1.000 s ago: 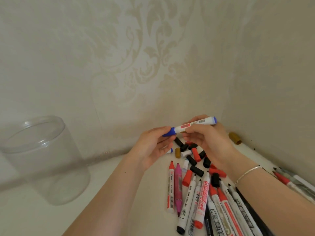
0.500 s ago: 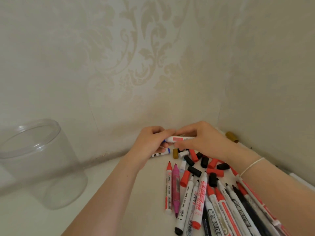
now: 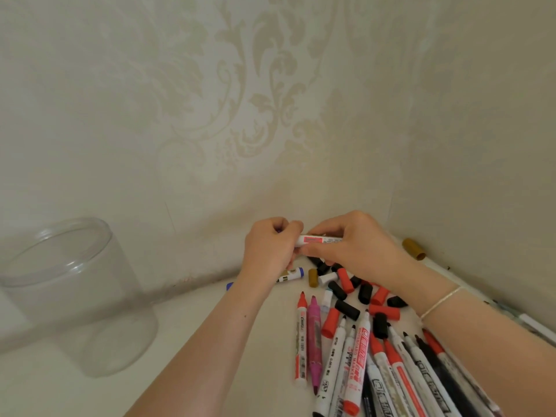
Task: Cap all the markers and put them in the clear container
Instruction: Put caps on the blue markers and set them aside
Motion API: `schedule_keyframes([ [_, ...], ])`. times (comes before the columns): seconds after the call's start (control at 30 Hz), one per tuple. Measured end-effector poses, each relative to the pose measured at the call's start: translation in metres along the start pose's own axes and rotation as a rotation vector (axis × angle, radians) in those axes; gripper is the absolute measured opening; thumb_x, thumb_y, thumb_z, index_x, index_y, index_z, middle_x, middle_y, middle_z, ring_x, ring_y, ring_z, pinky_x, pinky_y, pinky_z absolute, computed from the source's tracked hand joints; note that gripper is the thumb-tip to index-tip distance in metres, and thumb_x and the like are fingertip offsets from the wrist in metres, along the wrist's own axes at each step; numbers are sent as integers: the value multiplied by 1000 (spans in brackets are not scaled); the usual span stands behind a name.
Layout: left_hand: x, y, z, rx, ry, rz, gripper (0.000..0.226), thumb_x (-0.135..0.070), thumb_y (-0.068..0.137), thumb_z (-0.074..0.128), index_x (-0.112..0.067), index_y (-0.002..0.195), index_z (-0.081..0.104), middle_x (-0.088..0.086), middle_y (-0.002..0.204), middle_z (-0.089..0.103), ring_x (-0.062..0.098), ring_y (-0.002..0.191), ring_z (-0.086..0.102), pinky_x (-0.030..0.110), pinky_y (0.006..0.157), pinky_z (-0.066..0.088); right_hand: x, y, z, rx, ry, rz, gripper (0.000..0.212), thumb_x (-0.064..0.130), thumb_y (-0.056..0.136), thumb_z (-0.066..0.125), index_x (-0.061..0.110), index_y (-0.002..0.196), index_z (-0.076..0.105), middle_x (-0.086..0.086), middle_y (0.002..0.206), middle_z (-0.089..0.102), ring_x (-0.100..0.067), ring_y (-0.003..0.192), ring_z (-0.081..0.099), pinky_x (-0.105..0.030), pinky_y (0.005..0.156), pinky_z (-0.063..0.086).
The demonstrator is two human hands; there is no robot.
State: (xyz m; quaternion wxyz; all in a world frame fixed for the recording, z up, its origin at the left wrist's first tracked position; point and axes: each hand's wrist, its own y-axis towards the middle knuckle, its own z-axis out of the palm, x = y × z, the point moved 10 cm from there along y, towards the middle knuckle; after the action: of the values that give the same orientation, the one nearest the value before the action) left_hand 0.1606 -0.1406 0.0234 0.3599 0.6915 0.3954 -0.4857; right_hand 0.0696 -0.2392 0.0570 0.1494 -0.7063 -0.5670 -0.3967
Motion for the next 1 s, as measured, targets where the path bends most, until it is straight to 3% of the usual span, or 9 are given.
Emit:
schedule_keyframes([
  [0.13, 9, -7, 14, 169, -27, -21, 34, -35, 96, 55, -8, 75, 61, -6, 46, 50, 10, 38, 41, 21, 43, 38, -4, 10, 1, 128, -175, 25, 23, 54, 72, 72, 35, 84, 74, 8, 72, 71, -2, 65, 64, -27, 68, 53],
  [0.27, -17, -6, 5, 395, 193, 192, 12, -38, 90, 63, -31, 97, 71, -17, 80, 68, -5, 71, 61, 11, 67, 47, -10, 21, -8, 125, -252, 21, 22, 50, 77, 69, 37, 95, 71, 14, 93, 68, -7, 89, 61, -31, 83, 50],
  [0.37, -19, 11, -24, 279, 586, 312, 27, -39, 86, 67, -35, 113, 70, -10, 99, 62, 6, 92, 57, 23, 82, 46, -18, 24, -1, 98, -134, 12, 32, 27, 84, 68, 33, 115, 61, 7, 107, 57, -11, 97, 56, -18, 77, 47],
  [0.43, -15, 17, -38, 180, 821, 355, 30, -39, 88, 65, -33, 116, 68, -8, 97, 57, 10, 91, 53, 28, 79, 45, -27, 25, 4, 43, -152, 24, 42, 17, 87, 65, 31, 125, 53, 4, 113, 51, -11, 98, 52, -14, 74, 43],
  [0.53, -1, 14, -38, 139, 1113, 388, 26, -39, 93, 56, -37, 117, 66, -10, 98, 59, 12, 91, 54, 29, 73, 46, -39, 24, 18, 49, -175, 61, 42, 9, 89, 59, 26, 126, 52, 2, 118, 49, -10, 102, 49, -17, 82, 40],
  [0.7, 15, 11, -31, 106, 1380, 367, 23, -34, 94, 52, -30, 111, 67, -2, 102, 68, 20, 96, 62, 26, 67, 39, -45, 18, 40, 140, -208, 49, 39, 4, 90, 54, 21, 125, 55, 1, 119, 51, -10, 105, 51, -16, 85, 39],
  [0.87, 24, 16, -23, 128, 1540, 304, 19, -27, 92, 56, -22, 106, 68, 1, 106, 68, 24, 101, 63, 27, 69, 37, -50, 17, 43, 161, -244, 54, 38, 1, 90, 53, 19, 123, 58, 1, 117, 53, -7, 98, 49, -4, 66, 36],
  [1.0, 28, 12, -13, 149, 1607, 336, 18, -19, 91, 59, -18, 107, 67, 2, 112, 61, 23, 105, 60, 27, 69, 35, -51, 13, 49, 195, -266, 74, 36, 0, 88, 55, 17, 119, 62, -1, 113, 57, -11, 96, 54, -9, 70, 43],
])
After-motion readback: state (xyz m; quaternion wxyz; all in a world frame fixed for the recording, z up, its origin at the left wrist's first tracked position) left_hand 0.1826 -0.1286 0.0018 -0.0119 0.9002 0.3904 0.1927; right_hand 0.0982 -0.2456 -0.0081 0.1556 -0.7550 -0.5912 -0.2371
